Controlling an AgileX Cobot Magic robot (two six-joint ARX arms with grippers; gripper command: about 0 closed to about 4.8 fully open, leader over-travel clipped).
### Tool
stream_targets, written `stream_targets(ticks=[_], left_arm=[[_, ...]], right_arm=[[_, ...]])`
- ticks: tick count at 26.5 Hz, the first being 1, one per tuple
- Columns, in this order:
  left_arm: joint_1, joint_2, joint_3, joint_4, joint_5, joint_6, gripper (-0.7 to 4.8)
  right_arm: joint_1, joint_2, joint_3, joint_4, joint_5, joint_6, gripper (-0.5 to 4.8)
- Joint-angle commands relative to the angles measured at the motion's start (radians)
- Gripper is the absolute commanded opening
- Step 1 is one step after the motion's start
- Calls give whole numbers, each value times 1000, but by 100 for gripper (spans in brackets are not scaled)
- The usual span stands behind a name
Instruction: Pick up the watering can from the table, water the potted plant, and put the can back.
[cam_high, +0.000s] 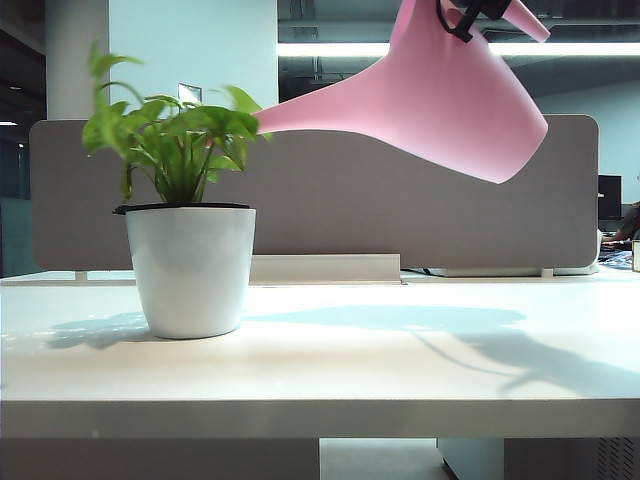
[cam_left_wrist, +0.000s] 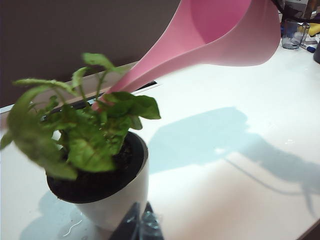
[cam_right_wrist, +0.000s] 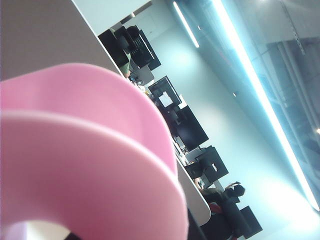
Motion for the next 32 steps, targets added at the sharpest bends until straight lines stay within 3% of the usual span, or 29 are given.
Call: stream_targets(ticks=[1, 15, 21, 27, 32], left_arm=[[0, -2, 4, 6, 3, 0, 4], [0, -2, 3, 6, 2, 0, 4], [0, -2, 3, 6, 2, 0, 4], [0, -2, 4, 6, 2, 0, 4], [0, -2, 3, 5, 2, 0, 4]], right_arm=[[12, -15, 28, 76, 26, -6, -1], [13, -15, 27, 57, 34, 23, -1], [10, -14, 26, 14, 35, 225, -1], [-5, -8, 23, -67, 23, 343, -2], [-85, 6, -29, -95, -53, 548, -2]])
